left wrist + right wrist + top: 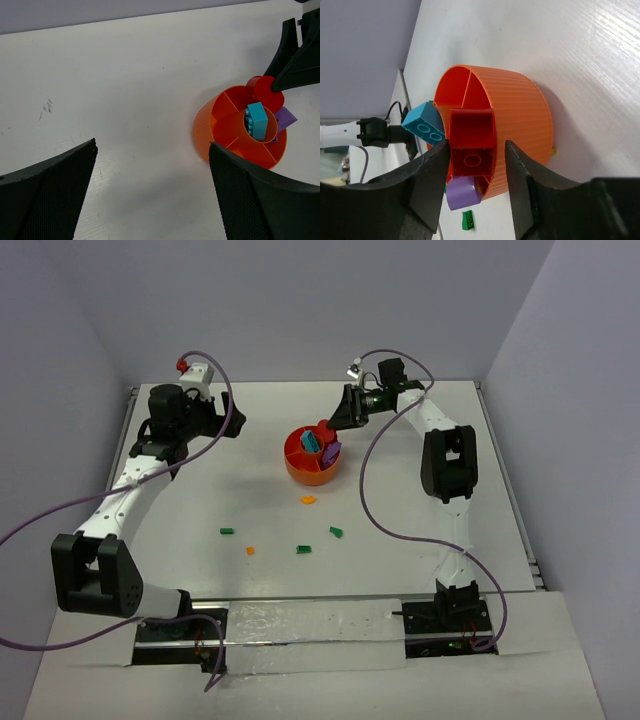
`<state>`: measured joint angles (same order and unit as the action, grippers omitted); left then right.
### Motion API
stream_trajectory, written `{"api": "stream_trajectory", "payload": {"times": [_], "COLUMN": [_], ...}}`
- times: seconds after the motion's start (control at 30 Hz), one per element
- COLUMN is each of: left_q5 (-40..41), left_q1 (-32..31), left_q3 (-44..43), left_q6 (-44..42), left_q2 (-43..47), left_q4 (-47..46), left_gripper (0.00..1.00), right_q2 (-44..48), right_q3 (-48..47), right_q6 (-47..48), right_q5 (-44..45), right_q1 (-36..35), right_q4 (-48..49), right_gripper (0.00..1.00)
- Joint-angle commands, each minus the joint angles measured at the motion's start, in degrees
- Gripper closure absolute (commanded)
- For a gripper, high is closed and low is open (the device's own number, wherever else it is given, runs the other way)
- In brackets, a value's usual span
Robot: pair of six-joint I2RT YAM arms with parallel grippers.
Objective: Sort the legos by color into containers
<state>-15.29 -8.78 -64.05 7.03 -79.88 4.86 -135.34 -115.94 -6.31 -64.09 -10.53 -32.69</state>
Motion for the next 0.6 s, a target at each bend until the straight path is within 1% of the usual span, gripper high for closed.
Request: {"api": "stream_trajectory", "payload": {"times": [0.0, 0.1, 0.33, 0.4, 0.57], "left_q5": [-1.2, -1.2, -1.3, -1.4, -1.5], "left_q1": [0.3, 0.3, 0.3, 0.4, 0.3], "left_q3": [-3.3, -3.5, -3.1, -3.0, -2.4], "left_q6": [-0.2, -0.2, 0.0, 0.1, 0.3], "left_q2": [-0.7, -1.0, -1.0, -1.1, -0.8], "left_q4": [-1.3, -1.4, -1.8, -1.9, -2.6], "left_gripper": [0.01, 0.01, 0.01, 0.01, 0.01], "right_q2": [-0.2, 0.0, 1.9, 2.3, 4.3], "right_q3": [-3.0, -3.2, -3.5, -4.0, -5.4], "right_q6": [0.2, 0.2, 0.5, 0.9, 3.5], "right_q5": [-0.6, -0.6, -1.0, -0.8, 1.3], "right_q1": [-0.4, -0.4, -0.5, -0.5, -0.6], "right_q4": [1.6, 1.5, 0.8, 0.4, -1.8], "right_gripper": [0.49, 0.56, 0.65, 0.72, 0.95]}}
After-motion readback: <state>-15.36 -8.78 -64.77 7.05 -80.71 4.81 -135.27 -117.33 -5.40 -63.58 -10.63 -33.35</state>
